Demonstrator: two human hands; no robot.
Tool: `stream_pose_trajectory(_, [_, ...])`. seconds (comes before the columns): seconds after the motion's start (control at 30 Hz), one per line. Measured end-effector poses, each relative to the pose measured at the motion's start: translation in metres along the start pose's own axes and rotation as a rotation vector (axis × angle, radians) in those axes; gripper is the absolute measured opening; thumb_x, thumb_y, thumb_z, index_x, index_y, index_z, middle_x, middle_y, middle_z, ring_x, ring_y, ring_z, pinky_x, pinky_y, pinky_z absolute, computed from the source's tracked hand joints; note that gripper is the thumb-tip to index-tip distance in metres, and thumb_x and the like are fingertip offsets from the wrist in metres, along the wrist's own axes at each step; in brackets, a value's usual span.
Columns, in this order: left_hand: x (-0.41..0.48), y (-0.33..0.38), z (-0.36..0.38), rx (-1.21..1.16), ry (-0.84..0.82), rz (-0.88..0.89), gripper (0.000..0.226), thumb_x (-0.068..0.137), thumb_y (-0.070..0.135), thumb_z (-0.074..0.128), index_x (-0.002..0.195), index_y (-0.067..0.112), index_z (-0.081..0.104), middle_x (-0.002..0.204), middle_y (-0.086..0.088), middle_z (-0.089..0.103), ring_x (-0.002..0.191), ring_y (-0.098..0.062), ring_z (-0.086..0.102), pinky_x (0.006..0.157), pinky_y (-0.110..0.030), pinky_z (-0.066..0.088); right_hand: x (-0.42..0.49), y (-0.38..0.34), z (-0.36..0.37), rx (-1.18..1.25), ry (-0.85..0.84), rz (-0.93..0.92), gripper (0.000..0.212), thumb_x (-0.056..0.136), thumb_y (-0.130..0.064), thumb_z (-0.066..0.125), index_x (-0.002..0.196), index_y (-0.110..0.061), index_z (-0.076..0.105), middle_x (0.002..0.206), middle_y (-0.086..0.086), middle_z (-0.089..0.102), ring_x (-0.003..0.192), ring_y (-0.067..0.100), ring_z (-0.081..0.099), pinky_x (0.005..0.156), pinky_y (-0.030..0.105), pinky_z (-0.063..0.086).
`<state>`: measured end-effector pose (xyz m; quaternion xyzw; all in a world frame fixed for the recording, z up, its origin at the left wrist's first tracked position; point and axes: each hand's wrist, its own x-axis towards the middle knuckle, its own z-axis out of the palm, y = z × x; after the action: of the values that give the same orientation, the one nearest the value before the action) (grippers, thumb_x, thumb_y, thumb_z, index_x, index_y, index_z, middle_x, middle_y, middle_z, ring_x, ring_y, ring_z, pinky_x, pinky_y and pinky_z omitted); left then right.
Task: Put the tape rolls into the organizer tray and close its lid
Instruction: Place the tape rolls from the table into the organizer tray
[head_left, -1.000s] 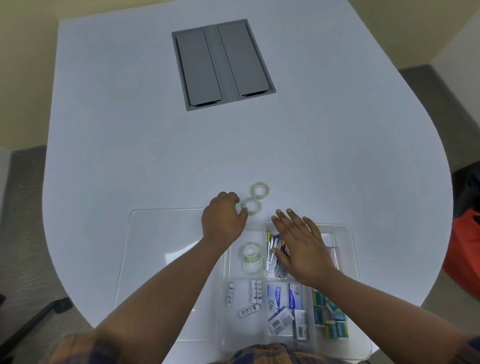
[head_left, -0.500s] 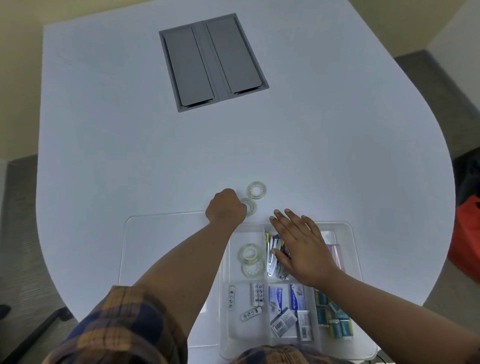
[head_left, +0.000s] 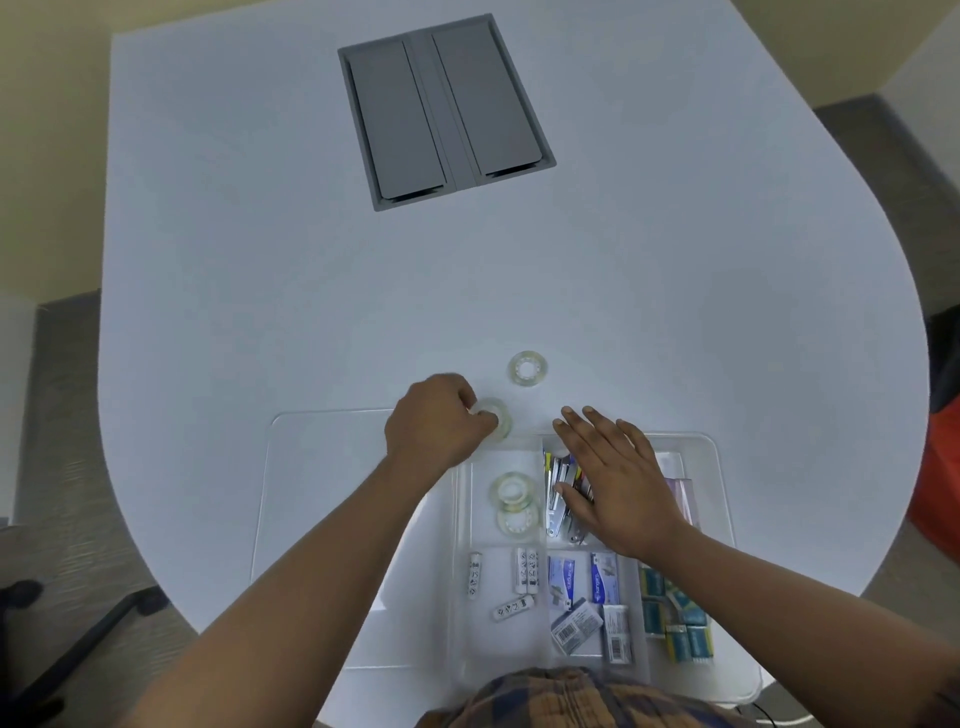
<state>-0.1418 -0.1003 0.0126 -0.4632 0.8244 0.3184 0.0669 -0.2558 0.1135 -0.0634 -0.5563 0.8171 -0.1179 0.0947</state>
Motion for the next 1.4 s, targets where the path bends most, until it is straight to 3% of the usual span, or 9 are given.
stream_pose_trajectory(0.3, [-0.047,-0.010,0.032,0.285,-0.066,0.131,0.018,0.074,0.033,0.058,0.087,0.023,0.061,0.085,0.005,0.064,0.078,-0.022,0.060,0.061,-0.026,0.036,0.001,-0.001,-0.001,-0.004,-0.006,0.009,0.064,0.091,-0.043,0.054,0.147,-0.019,0.034,0.153,0.000,0.035,0.142,0.018,0.025,0.116,0.042,0.016])
stream_pose_trajectory(0.5, [-0.052,-0.020,0.051,0.316,-0.117,0.221,0.021,0.078,0.033,0.055,0.095,0.021,0.061,0.089,0.003,0.065,0.085,-0.023,0.064,0.067,-0.029,0.045,0.001,0.001,-0.002,0.003,-0.009,0.002,0.064,0.091,-0.045,0.053,0.146,-0.020,0.034,0.152,-0.001,0.037,0.141,0.018,0.028,0.115,0.039,0.013])
stream_pose_trajectory(0.6, [-0.055,-0.022,0.046,0.207,-0.008,0.226,0.023,0.085,0.038,0.054,0.104,0.027,0.062,0.092,0.008,0.068,0.090,-0.017,0.063,0.069,-0.027,0.042,0.002,0.000,-0.002,0.007,-0.002,0.004,0.062,0.090,-0.047,0.051,0.144,-0.020,0.038,0.148,-0.002,0.042,0.137,0.018,0.034,0.114,0.039,0.017])
stream_pose_trajectory(0.77, [-0.056,-0.041,0.036,-0.024,0.365,0.195,0.019,0.085,0.029,0.062,0.103,0.023,0.066,0.091,0.007,0.066,0.087,-0.017,0.063,0.066,-0.029,0.048,0.016,-0.004,-0.008,0.055,0.025,0.081,0.048,0.089,-0.051,0.048,0.127,-0.022,0.056,0.124,-0.006,0.063,0.114,0.017,0.054,0.098,0.035,0.029])
stream_pose_trajectory(0.97, [-0.048,-0.098,0.056,0.066,0.364,0.136,0.035,0.090,0.030,0.045,0.116,0.010,0.059,0.115,-0.010,0.064,0.099,-0.031,0.061,0.081,-0.042,0.050,0.061,-0.001,-0.021,0.159,-0.002,0.095,0.032,0.093,-0.038,0.050,0.107,-0.015,0.066,0.110,0.003,0.068,0.095,0.027,0.061,0.082,0.041,0.049])
stream_pose_trajectory(1.03, [-0.049,-0.115,0.066,0.100,0.288,0.128,0.048,0.091,0.037,0.038,0.127,0.008,0.051,0.130,-0.013,0.057,0.117,-0.033,0.054,0.093,-0.045,0.046,0.078,0.003,-0.024,0.152,-0.030,0.115,0.022,0.094,-0.029,0.054,0.105,-0.016,0.068,0.106,0.005,0.068,0.092,0.029,0.061,0.077,0.042,0.050])
stream_pose_trajectory(1.13, [-0.050,-0.134,0.079,0.186,0.174,0.167,0.064,0.092,0.050,0.032,0.143,0.010,0.033,0.153,-0.010,0.031,0.142,-0.027,0.026,0.110,-0.044,0.029,0.101,0.011,-0.027,0.080,-0.097,0.143,0.020,0.093,-0.023,0.053,0.106,-0.021,0.069,0.105,0.005,0.067,0.094,0.029,0.061,0.076,0.041,0.051])
stream_pose_trajectory(1.27, [-0.055,-0.143,0.092,0.179,0.104,0.218,0.069,0.093,0.055,0.023,0.151,0.019,0.012,0.160,-0.003,0.002,0.147,-0.018,-0.005,0.116,-0.039,0.002,0.119,0.017,-0.026,0.002,-0.236,0.147,0.028,0.093,-0.026,0.056,0.120,-0.027,0.062,0.110,0.003,0.061,0.104,0.026,0.057,0.082,0.038,0.050])
stream_pose_trajectory(1.4, [-0.055,-0.145,0.094,0.197,0.076,0.217,0.069,0.093,0.054,0.020,0.151,0.020,0.006,0.160,-0.002,-0.004,0.146,-0.017,-0.011,0.116,-0.036,-0.005,0.128,0.015,-0.023,-0.092,-0.302,0.102,0.034,0.092,-0.029,0.058,0.125,-0.029,0.058,0.110,0.003,0.058,0.105,0.026,0.056,0.080,0.037,0.049])
